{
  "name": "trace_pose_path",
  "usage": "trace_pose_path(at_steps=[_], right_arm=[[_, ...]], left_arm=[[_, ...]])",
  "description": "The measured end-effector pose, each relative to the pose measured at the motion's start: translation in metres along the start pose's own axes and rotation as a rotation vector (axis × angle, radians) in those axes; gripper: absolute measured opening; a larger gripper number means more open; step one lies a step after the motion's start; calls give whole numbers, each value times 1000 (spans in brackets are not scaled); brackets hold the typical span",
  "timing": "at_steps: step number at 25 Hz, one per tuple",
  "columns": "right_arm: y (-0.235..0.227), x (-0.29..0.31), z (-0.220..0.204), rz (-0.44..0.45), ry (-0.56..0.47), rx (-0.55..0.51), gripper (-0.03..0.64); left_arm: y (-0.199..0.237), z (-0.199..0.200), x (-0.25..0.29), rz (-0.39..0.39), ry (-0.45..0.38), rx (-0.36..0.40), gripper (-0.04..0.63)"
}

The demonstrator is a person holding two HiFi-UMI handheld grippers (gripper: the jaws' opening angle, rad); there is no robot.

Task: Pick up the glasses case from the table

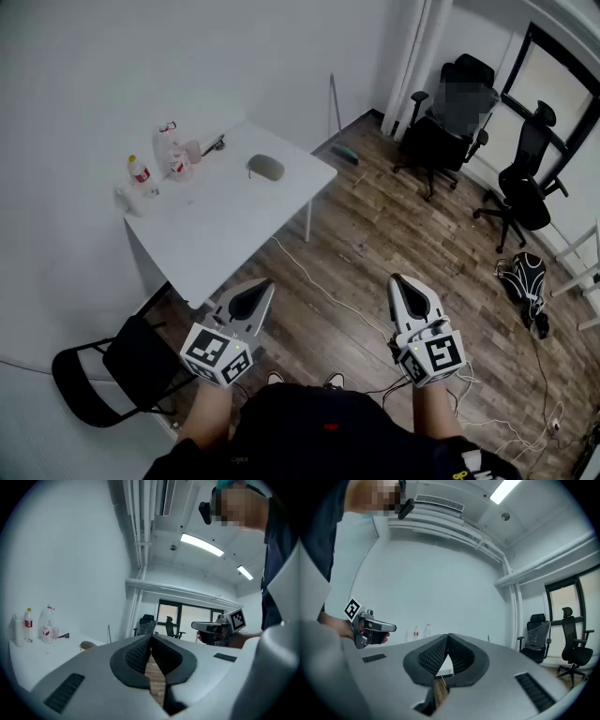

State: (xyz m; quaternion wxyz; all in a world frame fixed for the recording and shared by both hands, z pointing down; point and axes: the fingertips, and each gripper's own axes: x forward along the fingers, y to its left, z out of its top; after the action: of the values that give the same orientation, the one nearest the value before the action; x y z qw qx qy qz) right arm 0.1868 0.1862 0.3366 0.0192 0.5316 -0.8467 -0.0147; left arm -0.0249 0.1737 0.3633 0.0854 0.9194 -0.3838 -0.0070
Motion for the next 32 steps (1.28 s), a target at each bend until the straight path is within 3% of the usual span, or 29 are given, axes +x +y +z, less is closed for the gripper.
trace_pose_path(at_steps=[15,22,32], right_arm=[[13,-3,-10,11,2,-21,20],[4,-4,-9,25,-45,60,20],[-57,-37,-27,25,-7,80,21]], left_arm=[[-1,-10,-8,-10,13,1,21],[-8,-10,0,-4,24,-1,21],[-57,-18,42,11,35,11,21]])
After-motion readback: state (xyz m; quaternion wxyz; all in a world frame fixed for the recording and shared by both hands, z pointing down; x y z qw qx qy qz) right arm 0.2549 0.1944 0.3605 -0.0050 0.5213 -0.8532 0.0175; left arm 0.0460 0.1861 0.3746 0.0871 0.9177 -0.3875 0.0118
